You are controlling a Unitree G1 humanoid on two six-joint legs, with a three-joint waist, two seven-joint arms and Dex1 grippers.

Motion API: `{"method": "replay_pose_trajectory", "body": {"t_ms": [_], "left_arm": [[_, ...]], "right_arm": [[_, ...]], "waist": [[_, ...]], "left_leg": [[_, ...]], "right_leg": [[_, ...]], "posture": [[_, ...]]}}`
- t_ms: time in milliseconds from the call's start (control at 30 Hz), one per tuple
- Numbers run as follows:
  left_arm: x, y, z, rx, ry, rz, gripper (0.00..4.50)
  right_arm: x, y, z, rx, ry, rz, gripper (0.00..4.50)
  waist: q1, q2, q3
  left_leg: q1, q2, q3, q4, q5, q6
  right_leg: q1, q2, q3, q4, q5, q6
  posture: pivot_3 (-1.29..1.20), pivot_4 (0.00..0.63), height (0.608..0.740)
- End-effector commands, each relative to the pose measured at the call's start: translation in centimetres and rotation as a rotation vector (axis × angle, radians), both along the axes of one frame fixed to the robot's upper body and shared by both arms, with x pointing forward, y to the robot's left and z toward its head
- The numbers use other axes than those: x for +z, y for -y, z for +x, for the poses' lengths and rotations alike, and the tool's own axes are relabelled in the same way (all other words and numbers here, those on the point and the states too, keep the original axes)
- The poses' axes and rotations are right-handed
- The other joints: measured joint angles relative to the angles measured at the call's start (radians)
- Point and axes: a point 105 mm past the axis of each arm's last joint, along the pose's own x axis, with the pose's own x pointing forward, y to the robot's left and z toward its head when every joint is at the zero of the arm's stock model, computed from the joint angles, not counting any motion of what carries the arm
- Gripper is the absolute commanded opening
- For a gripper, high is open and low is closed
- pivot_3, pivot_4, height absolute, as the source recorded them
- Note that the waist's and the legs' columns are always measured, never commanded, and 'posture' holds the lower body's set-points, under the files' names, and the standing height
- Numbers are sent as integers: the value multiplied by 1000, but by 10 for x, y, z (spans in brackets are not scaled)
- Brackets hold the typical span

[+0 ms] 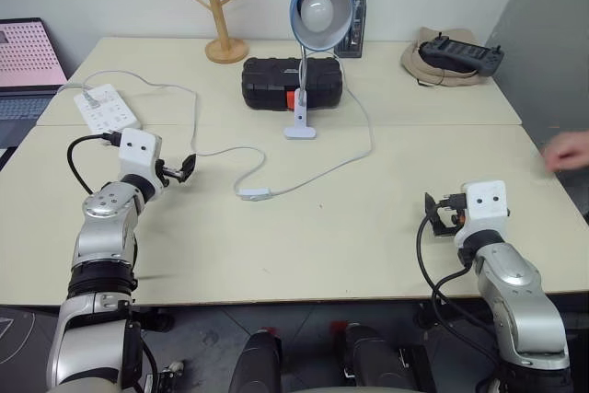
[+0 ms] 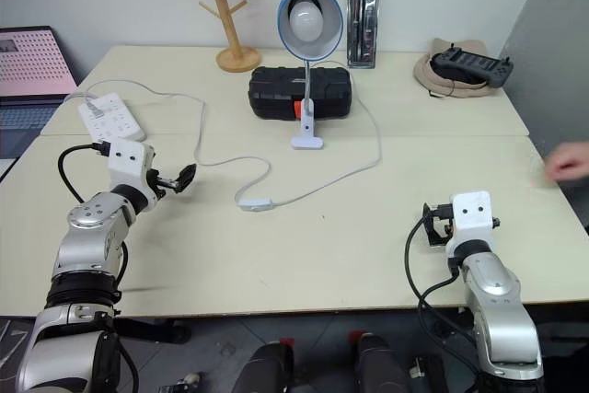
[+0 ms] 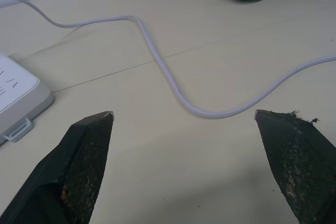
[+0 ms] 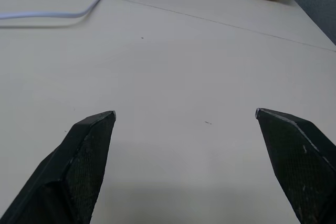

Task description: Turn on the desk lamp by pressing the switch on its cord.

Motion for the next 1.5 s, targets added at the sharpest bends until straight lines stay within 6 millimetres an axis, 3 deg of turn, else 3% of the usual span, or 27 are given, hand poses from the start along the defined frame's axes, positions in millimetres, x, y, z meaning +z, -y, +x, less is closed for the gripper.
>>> {"method": "replay_pose_trajectory", "body": {"t_ms": [33,233,400,567,733,933,1100,1233,1333,1500], "left_arm": [[23,-4,-1,-6,65,7,4500],[24,-1,-4,-37,64,-16,4500],[45,22,-15,-238,43,-35,4500],[51,45,-43,-497,-112,23,4500],[63,48,-72,-614,-224,57,4500],[62,46,-98,-665,-324,112,4500],[58,43,-93,-637,-284,169,4500],[46,57,-82,-771,-322,336,4500],[40,66,-66,-876,-346,397,4500],[27,71,-38,-989,-403,528,4500]], "right_arm": [[18,-6,5,28,64,-10,4479],[32,-26,21,165,90,5,4479],[51,-78,37,517,73,25,4479],[49,-146,45,974,-35,-17,4479],[56,-201,58,1227,-53,-55,4479],[43,-242,72,1334,-101,-117,4479],[41,-247,79,1365,-110,-159,4479],[55,-224,77,1319,-73,-131,4479],[61,-195,64,1217,-58,-83,4479],[56,-163,5,1139,-124,84,4479]], "waist": [[0,0,0],[-1,0,0],[-4,0,0],[-15,0,1],[-27,0,2],[-28,0,2],[-19,0,2],[-13,0,3],[3,0,2],[7,0,2]], "left_leg": [[0,0,0,0,0,0],[0,0,0,0,0,0],[0,0,0,0,0,0],[0,1,0,-2,0,0],[0,2,-1,-3,0,0],[0,2,0,-7,0,0],[-2,2,-1,-8,0,0],[-2,1,0,-8,0,0],[-2,1,1,-9,0,0],[-5,1,0,-9,0,0]], "right_leg": [[0,0,0,0,0,0],[0,0,0,0,0,0],[0,0,0,0,0,0],[-1,1,0,-1,-1,-2],[-2,2,-1,1,-2,-3],[-5,2,-1,0,-3,-5],[-7,1,-2,1,-3,-6],[-7,1,-1,1,-3,-6],[-8,1,0,1,-3,-6],[-10,2,-2,2,-3,-7]], "posture": [[0,150,740],[0,150,740],[0,150,740],[0,150,740],[0,150,740],[0,150,740],[0,150,740],[0,150,740],[0,150,740],[0,150,740]]}}
